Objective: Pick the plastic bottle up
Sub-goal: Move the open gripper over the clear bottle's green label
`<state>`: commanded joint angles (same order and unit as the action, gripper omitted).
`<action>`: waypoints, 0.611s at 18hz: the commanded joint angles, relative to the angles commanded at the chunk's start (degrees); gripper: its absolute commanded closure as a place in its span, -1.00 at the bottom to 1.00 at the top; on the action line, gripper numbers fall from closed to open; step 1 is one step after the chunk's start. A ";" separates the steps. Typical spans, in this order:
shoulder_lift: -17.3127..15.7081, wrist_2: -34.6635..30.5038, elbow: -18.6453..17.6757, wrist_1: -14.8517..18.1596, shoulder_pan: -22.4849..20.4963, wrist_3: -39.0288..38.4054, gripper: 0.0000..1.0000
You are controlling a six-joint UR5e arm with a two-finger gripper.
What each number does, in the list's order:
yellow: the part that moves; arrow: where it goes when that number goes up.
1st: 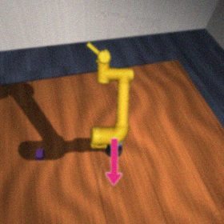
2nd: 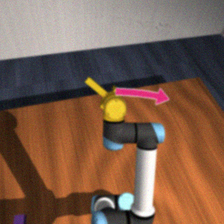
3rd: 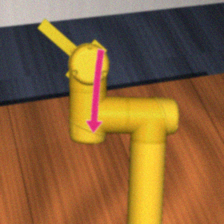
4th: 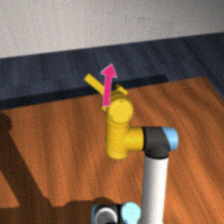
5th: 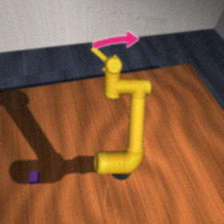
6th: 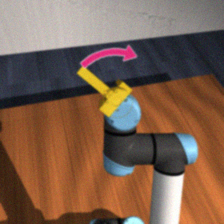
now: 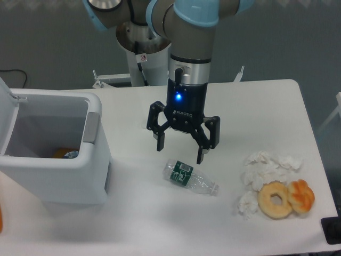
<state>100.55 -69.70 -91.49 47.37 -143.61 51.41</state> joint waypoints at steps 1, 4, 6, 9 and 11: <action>0.09 0.00 0.00 0.00 0.00 1.14 -1.00; 0.44 -1.23 -0.17 0.00 0.00 3.96 -1.00; 0.79 -3.76 -0.18 0.00 0.09 3.61 -1.00; 2.02 -5.62 -0.44 -0.09 0.44 3.26 -1.00; 2.72 -5.63 -1.05 -0.18 0.44 2.47 -1.00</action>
<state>103.27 -75.32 -92.55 47.20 -143.17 53.88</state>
